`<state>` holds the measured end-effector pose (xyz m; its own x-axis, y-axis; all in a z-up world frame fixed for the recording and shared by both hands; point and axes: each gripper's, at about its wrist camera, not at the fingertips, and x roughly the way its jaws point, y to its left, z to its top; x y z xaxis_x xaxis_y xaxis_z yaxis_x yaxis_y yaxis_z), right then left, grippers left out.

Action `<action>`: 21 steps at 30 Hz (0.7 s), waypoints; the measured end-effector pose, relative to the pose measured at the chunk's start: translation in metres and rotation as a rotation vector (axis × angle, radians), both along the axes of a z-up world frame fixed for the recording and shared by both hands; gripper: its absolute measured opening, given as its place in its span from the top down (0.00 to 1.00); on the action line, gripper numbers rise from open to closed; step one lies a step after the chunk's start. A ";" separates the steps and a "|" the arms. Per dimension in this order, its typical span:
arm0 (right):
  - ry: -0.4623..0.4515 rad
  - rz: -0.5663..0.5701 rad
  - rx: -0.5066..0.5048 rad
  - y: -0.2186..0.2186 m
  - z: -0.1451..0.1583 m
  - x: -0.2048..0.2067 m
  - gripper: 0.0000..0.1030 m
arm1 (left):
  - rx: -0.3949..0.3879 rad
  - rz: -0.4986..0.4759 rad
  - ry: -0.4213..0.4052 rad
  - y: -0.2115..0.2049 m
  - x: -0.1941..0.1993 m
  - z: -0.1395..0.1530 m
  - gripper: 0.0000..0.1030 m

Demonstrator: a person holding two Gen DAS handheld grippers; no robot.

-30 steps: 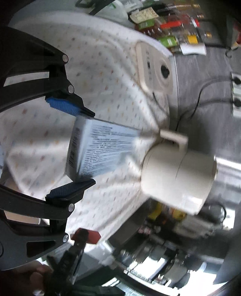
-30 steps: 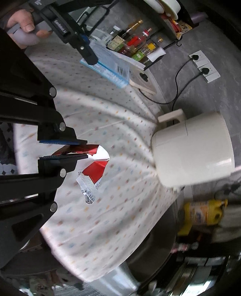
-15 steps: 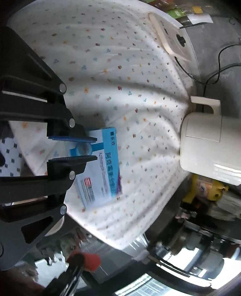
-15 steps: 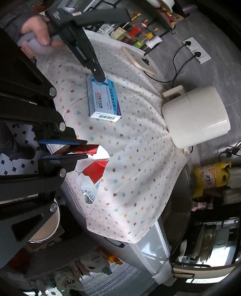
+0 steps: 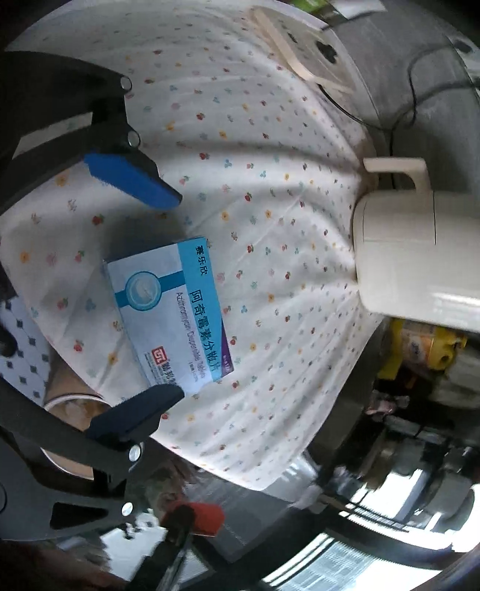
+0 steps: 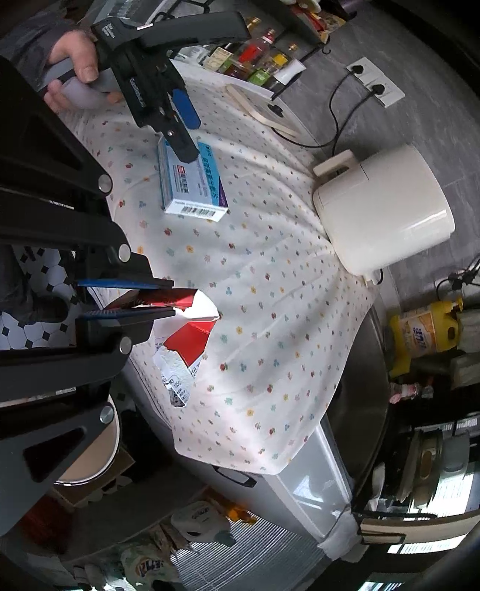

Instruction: Collect trash

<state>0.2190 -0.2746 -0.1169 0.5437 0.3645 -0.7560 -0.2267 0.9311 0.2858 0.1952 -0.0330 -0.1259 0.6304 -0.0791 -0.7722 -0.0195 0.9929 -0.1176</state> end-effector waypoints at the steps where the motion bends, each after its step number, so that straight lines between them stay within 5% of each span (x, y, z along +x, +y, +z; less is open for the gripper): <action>1: 0.003 -0.009 0.004 -0.002 -0.001 0.000 0.90 | 0.023 -0.017 0.003 -0.001 -0.001 0.000 0.06; 9: 0.017 -0.034 0.028 0.000 -0.008 0.004 0.90 | 0.209 -0.151 0.059 -0.016 0.007 -0.015 0.06; 15: 0.011 -0.060 0.031 0.000 -0.005 0.007 0.90 | 0.248 -0.199 0.073 -0.021 0.028 -0.021 0.06; 21: 0.016 -0.116 0.032 -0.012 -0.006 0.007 0.90 | 0.183 -0.195 0.092 -0.013 0.053 -0.026 0.06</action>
